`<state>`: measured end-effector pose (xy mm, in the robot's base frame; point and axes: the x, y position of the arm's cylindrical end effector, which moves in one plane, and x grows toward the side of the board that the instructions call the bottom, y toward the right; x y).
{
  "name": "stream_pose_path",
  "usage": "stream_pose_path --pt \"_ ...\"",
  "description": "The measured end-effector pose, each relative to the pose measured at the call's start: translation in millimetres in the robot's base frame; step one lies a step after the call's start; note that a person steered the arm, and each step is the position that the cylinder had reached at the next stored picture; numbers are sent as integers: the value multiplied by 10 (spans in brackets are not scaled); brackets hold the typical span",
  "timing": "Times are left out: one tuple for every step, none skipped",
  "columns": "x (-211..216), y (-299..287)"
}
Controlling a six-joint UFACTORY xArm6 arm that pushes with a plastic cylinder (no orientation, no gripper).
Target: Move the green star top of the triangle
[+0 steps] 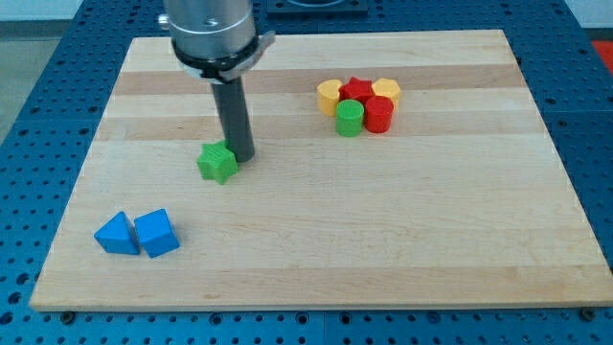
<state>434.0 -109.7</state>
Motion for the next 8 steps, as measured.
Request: stream_pose_path --pt "98 -200" --pt "331 -345" --pt "471 -500" --pt "475 -673" --pt "489 -804" --pt "398 -600" --pt "188 -129" --pt "-30 230"
